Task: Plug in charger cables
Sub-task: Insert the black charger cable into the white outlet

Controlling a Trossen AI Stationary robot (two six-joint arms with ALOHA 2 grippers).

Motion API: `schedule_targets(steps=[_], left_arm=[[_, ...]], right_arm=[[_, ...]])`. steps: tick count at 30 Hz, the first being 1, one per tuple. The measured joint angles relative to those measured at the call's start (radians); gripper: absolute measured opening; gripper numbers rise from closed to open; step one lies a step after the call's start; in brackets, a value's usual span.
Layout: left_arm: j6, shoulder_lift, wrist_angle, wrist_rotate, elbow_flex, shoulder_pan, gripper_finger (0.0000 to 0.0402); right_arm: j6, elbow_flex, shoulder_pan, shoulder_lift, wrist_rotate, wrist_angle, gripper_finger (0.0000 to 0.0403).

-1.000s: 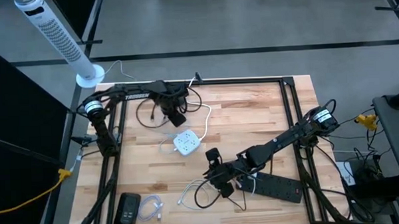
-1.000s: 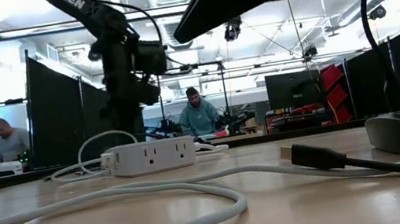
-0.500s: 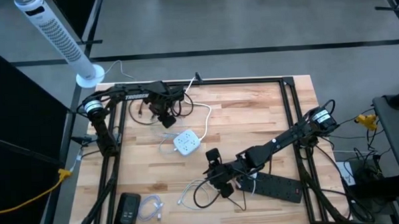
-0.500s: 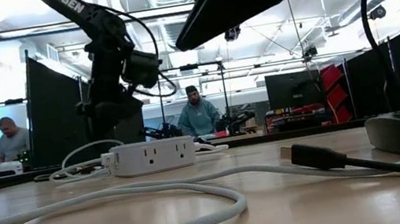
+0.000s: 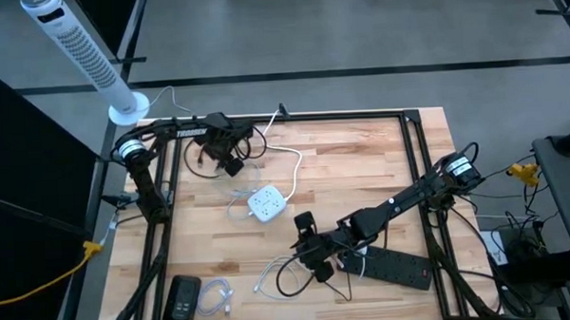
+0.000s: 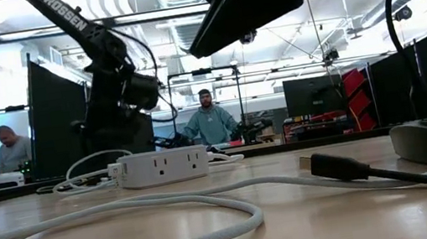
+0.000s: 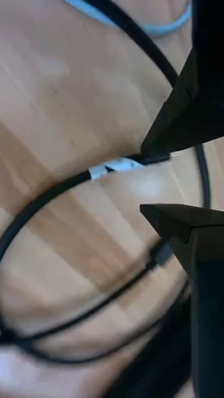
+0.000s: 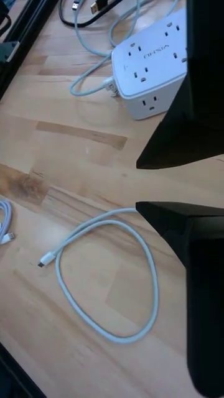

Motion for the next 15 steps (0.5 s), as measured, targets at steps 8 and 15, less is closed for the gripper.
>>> schedule_targets(steps=[8, 15], left_arm=[[0.005, -0.007, 0.165, 0.025, -0.108, 0.001, 0.011], [0.059, -0.037, 0.199, -0.052, -0.12, -0.046, 0.002]], right_arm=[[0.0, -0.004, -0.001, 0.0, 0.0, 0.0, 0.0063], [-0.01, -0.004, -0.001, 0.001, 0.0, 0.0, 0.0051]])
